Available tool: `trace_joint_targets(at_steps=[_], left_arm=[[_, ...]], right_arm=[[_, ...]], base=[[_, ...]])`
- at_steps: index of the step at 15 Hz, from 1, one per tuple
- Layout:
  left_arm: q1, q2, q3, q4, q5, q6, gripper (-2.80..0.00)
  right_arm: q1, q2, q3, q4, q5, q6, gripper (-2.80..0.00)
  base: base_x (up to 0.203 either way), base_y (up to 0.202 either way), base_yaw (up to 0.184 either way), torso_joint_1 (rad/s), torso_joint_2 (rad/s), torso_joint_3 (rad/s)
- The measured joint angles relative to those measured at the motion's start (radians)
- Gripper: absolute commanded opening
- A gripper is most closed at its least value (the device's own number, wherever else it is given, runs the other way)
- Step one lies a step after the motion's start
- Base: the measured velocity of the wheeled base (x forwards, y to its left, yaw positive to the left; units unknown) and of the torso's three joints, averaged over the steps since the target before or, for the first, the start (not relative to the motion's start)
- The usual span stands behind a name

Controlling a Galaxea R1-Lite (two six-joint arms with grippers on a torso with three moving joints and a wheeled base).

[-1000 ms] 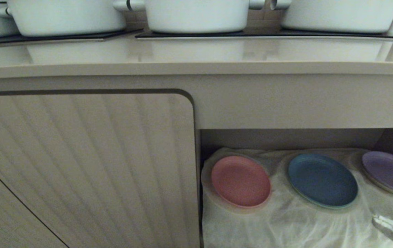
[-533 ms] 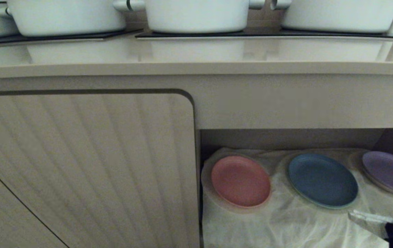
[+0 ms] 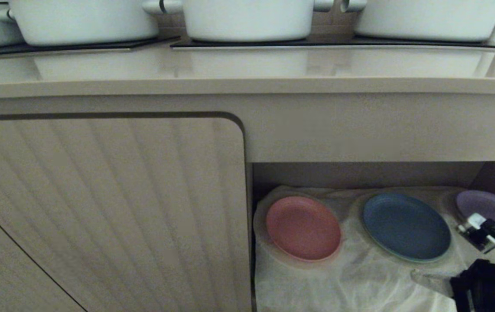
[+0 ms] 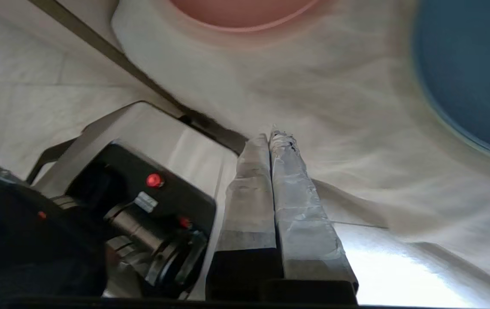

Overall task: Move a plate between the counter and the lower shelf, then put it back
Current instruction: Pick up the plate in the cupboard

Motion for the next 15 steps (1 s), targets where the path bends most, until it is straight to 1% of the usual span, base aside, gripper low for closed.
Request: trace_joint_targets(at_steps=[5,10,14,15], left_arm=[[0.0,0.0,0.0,0.0,0.0,0.0,-2.8],[0.0,0.0,0.0,0.0,0.0,0.0,-2.8],[0.0,0.0,0.0,0.0,0.0,0.0,-2.8],[0.0,0.0,0.0,0.0,0.0,0.0,-2.8]], right_arm=[[0.068,0.105,-0.079,-0.002,0.0,0.062,-2.8],[0.104,0.19,-0.142,-0.001,-0.002,0.117,-2.8],[0.113,0.271,-0.21,0.005,-0.003,0.127,-2.8],[0.119,0.291,-0.231,0.007,-0.002,0.141,-2.8]], base=[[0.0,0.0,0.0,0.0,0.0,0.0],[0.0,0.0,0.0,0.0,0.0,0.0],[0.0,0.0,0.0,0.0,0.0,0.0],[0.0,0.0,0.0,0.0,0.0,0.0]])
